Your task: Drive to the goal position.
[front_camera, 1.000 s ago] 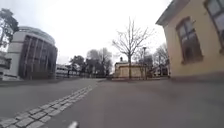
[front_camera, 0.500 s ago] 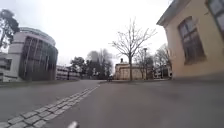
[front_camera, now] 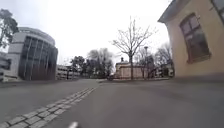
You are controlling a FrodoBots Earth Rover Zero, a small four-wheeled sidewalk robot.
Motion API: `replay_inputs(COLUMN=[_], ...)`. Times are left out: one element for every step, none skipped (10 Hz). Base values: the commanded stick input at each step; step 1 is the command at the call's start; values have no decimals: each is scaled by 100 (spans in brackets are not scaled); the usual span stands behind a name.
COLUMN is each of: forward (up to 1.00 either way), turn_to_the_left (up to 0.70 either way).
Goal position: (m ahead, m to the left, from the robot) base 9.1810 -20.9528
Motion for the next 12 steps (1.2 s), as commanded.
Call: replay_inputs(forward=[70, 70, 70, 70, 70, 70, 70, 70, 70, 70, 70, 70], turn_to_the_left=[0, 0, 0, 0, 0, 0, 0, 0, 0, 0, 0, 0])
